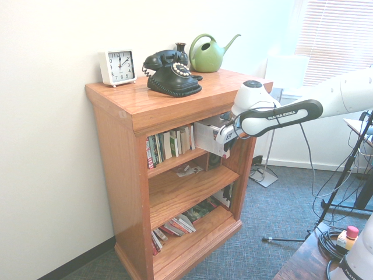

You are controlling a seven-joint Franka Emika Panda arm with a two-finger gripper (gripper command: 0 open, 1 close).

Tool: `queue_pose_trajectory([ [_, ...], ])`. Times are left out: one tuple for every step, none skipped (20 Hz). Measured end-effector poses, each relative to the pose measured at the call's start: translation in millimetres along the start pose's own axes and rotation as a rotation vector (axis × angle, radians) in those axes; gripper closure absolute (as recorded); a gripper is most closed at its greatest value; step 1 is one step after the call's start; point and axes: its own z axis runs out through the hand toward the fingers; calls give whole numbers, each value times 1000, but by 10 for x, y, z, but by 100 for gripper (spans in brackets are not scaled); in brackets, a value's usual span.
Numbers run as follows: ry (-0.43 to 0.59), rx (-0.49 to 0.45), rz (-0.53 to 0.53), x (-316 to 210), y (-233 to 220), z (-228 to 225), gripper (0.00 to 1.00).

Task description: Organize the shelf

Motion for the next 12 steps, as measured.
queue_pose_trajectory([
  [5,0,-6,6,-41,-1,100],
  [11,-1,-11,4,-81,9,100],
  [16,1,-16,2,-122,21,100],
  [20,5,-20,0,-162,37,100],
  [23,7,-25,2,-202,58,100],
  [27,9,-27,8,-235,80,100],
  [34,11,-28,22,-265,96,100],
  [40,11,-27,39,-291,113,100],
  [46,13,-26,66,-317,123,100],
  [47,14,-17,78,-337,146,100],
  [49,16,-11,79,-346,158,100],
  [51,16,-6,77,-352,158,100],
])
